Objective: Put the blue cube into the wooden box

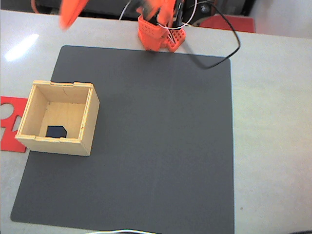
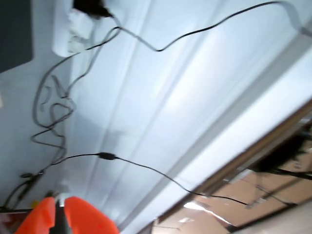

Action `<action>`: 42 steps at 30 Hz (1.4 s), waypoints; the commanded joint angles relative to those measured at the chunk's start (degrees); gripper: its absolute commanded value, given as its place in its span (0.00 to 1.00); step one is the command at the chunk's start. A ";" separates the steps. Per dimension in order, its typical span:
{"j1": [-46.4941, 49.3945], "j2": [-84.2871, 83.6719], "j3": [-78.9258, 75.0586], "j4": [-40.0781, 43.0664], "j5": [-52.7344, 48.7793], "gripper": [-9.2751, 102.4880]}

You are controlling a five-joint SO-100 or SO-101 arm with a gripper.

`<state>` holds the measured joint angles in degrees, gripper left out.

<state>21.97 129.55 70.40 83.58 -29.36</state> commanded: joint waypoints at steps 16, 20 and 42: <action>-20.04 55.28 37.44 -6.24 -10.37 0.08; -20.13 58.62 42.01 -4.04 -9.58 0.08; -26.72 61.79 96.68 -11.60 10.55 0.08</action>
<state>-4.48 190.46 165.32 73.04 -21.88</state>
